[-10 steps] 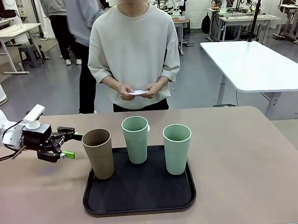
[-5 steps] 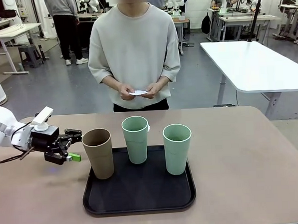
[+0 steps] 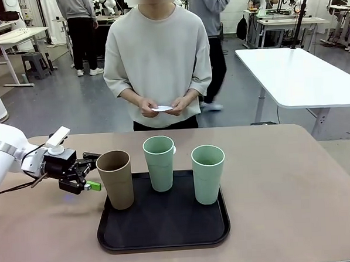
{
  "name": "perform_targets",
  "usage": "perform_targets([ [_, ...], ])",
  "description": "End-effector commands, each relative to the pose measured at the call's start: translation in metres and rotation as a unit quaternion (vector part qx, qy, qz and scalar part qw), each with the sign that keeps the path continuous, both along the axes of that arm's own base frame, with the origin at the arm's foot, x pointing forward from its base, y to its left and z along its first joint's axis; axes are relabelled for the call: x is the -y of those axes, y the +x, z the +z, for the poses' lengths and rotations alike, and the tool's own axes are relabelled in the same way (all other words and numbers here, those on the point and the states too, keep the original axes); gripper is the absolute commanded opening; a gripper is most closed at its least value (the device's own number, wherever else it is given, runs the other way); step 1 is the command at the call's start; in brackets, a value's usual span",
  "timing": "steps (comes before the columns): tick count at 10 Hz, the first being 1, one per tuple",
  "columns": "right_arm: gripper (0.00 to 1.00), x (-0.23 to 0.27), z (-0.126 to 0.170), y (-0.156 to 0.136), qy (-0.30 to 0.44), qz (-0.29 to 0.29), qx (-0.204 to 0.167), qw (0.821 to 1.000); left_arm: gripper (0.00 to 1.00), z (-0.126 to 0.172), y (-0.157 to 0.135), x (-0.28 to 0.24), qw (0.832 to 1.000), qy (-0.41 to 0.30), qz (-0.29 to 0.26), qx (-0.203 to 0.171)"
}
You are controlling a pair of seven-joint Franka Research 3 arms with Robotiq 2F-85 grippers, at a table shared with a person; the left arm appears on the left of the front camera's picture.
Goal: Place coasters on the table and set cups on them.
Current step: Pick up one Reusable plastic cup and place it on a coaster set by the human.
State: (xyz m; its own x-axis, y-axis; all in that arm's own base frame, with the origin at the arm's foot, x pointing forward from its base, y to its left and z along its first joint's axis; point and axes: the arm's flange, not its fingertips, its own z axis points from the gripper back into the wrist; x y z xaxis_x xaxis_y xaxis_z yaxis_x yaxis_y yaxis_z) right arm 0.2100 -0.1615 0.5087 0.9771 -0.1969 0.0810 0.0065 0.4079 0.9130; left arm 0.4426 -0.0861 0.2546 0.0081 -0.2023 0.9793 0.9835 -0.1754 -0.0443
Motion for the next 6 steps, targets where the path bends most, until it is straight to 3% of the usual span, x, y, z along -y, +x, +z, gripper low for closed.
perform_targets([
  [1,1.00,-0.0005,0.0010,0.0017,0.012,0.000,0.004,1.000,1.00,-0.0015,0.0034,0.0102,1.000,-0.002,-0.001,0.000],
  [6,1.00,-0.0005,0.0010,0.0017,0.012,0.000,0.004,1.000,1.00,-0.0099,0.0005,0.0173,1.000,0.002,-0.019,-0.004],
])
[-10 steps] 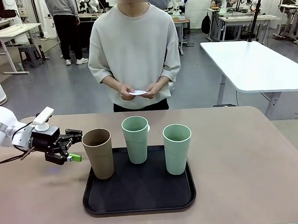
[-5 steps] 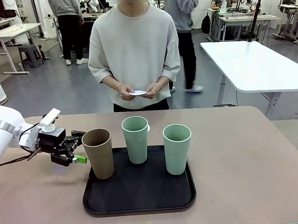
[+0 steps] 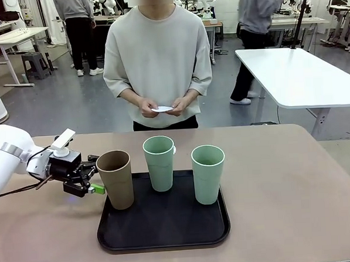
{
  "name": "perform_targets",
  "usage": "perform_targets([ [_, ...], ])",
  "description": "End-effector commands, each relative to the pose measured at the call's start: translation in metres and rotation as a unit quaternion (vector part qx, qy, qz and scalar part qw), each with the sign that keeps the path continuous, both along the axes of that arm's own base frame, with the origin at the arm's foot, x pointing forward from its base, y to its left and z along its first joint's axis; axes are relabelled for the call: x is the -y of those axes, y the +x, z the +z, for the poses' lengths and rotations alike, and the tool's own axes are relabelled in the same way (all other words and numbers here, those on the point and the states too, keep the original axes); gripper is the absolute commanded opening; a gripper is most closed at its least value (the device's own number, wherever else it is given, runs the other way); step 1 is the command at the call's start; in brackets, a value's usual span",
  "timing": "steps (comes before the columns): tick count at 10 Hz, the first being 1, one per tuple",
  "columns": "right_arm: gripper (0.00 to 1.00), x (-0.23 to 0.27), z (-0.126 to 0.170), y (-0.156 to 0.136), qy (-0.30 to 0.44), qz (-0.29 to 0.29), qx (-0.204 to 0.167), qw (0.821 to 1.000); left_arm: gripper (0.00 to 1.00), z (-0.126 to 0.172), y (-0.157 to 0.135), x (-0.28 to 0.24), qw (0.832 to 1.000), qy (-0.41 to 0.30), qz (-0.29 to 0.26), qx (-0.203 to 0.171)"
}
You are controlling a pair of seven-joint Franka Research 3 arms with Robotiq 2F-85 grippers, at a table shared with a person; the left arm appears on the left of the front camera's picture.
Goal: Place coasters on the table and set cups on them.
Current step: Pick up one Reusable plastic cup and place it on a coaster set by the human.
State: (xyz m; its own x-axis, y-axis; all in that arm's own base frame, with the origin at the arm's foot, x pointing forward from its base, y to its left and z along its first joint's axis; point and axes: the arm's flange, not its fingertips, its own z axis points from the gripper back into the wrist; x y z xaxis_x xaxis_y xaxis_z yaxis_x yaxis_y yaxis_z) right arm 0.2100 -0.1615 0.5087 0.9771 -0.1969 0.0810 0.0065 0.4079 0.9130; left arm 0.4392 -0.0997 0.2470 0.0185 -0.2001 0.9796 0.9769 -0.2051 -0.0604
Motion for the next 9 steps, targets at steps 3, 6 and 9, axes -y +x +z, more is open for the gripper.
perform_targets([
  [3,1.00,0.000,0.001,0.002,0.012,0.000,0.004,1.000,1.00,-0.006,0.003,0.005,1.000,-0.006,-0.011,0.012],
  [6,1.00,0.000,0.001,0.002,0.012,0.000,0.004,1.000,1.00,-0.007,0.001,0.009,1.000,-0.010,-0.021,0.013],
  [9,1.00,0.000,0.001,0.002,0.012,0.000,0.004,1.000,1.00,-0.011,-0.003,0.019,0.999,-0.008,-0.031,0.013],
])
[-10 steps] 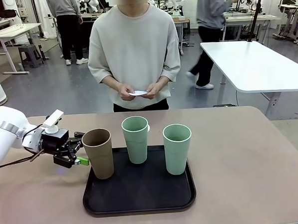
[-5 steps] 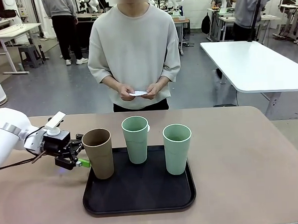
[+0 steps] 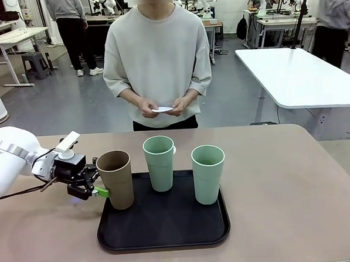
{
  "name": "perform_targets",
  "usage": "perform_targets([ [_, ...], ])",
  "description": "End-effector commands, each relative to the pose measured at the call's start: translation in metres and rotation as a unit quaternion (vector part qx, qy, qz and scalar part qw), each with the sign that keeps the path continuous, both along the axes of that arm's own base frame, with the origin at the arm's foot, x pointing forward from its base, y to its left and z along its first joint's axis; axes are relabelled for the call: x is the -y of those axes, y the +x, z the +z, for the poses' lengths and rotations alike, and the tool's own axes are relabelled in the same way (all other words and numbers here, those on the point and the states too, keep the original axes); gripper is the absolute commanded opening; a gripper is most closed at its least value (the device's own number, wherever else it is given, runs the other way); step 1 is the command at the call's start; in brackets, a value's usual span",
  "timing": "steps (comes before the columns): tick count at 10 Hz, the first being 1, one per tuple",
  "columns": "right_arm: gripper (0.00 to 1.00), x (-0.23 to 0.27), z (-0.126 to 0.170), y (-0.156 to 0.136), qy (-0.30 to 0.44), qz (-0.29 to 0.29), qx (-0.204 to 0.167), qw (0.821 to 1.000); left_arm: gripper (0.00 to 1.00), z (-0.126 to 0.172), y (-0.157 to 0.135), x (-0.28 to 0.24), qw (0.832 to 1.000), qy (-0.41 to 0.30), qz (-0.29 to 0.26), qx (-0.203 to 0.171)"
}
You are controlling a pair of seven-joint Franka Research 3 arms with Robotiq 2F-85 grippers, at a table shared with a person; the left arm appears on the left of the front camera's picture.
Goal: Place coasters on the table and set cups on them.
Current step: Pick up one Reusable plastic cup and place it on a coaster set by the human.
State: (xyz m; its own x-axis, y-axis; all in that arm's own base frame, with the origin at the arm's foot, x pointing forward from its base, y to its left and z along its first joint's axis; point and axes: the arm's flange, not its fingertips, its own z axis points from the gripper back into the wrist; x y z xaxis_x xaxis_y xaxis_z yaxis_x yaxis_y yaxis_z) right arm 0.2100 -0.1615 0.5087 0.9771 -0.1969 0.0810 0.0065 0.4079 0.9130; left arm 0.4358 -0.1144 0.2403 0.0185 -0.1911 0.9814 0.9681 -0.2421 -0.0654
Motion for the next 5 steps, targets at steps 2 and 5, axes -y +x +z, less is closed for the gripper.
perform_targets([
  [2,1.00,-0.0005,0.0010,0.0017,0.012,0.000,0.004,1.000,1.00,-0.0061,-0.0008,0.0076,1.000,-0.004,-0.017,0.018],
  [5,1.00,-0.0005,0.0010,0.0017,0.012,0.000,0.004,1.000,1.00,-0.0075,-0.0013,0.0108,0.999,-0.010,-0.026,0.021],
])
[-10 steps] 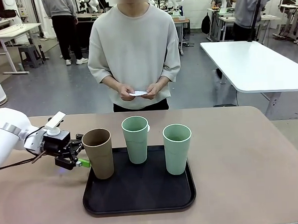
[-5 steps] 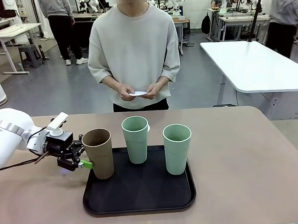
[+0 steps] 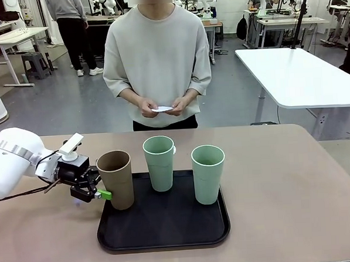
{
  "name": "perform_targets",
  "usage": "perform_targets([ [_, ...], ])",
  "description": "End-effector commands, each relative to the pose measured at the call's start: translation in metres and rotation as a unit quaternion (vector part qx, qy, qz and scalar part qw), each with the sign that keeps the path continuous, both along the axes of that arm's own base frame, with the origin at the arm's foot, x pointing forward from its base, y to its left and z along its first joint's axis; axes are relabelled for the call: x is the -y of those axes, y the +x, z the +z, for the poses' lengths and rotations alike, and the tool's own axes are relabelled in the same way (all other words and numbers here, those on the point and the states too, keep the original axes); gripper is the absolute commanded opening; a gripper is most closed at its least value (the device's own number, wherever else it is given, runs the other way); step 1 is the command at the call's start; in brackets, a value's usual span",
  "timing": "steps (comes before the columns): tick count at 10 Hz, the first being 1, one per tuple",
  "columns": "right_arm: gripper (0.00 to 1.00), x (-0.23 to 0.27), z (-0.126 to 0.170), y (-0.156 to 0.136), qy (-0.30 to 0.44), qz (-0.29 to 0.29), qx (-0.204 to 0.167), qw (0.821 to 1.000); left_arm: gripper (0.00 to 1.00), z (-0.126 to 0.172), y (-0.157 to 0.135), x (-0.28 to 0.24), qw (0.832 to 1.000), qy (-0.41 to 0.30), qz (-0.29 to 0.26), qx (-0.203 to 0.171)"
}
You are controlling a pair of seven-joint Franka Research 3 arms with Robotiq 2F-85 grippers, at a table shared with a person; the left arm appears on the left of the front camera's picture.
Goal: Place coasters on the table and set cups on them.
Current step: Pick up one Reusable plastic cup and place it on a coaster set by the human.
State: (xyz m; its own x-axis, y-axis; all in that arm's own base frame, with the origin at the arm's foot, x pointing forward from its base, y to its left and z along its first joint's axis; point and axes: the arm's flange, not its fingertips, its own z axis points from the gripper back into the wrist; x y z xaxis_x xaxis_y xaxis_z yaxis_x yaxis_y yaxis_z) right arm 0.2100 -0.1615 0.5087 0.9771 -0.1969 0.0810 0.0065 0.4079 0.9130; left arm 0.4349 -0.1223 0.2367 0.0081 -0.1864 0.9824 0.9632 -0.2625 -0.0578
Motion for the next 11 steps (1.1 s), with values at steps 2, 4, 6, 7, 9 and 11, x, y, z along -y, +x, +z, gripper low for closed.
perform_targets([
  [2,1.00,0.000,0.001,0.002,0.012,0.000,0.004,1.000,1.00,-0.006,0.000,0.010,1.000,-0.006,-0.017,0.019],
  [4,1.00,0.000,0.001,0.002,0.012,0.000,0.004,1.000,1.00,-0.008,0.004,0.016,1.000,-0.008,-0.017,0.018],
  [6,1.00,0.000,0.001,0.002,0.012,0.000,0.004,1.000,1.00,-0.010,0.005,0.022,1.000,-0.007,-0.019,0.017],
  [7,1.00,0.000,0.001,0.002,0.012,0.000,0.004,1.000,1.00,-0.011,0.006,0.023,1.000,-0.007,-0.018,0.017],
  [9,1.00,0.000,0.001,0.002,0.012,0.000,0.004,1.000,1.00,-0.011,0.007,0.025,0.999,-0.009,-0.021,0.022],
  [11,1.00,0.000,0.001,0.002,0.012,0.000,0.004,1.000,0.45,-0.010,0.007,0.022,0.999,-0.012,-0.025,0.026],
])
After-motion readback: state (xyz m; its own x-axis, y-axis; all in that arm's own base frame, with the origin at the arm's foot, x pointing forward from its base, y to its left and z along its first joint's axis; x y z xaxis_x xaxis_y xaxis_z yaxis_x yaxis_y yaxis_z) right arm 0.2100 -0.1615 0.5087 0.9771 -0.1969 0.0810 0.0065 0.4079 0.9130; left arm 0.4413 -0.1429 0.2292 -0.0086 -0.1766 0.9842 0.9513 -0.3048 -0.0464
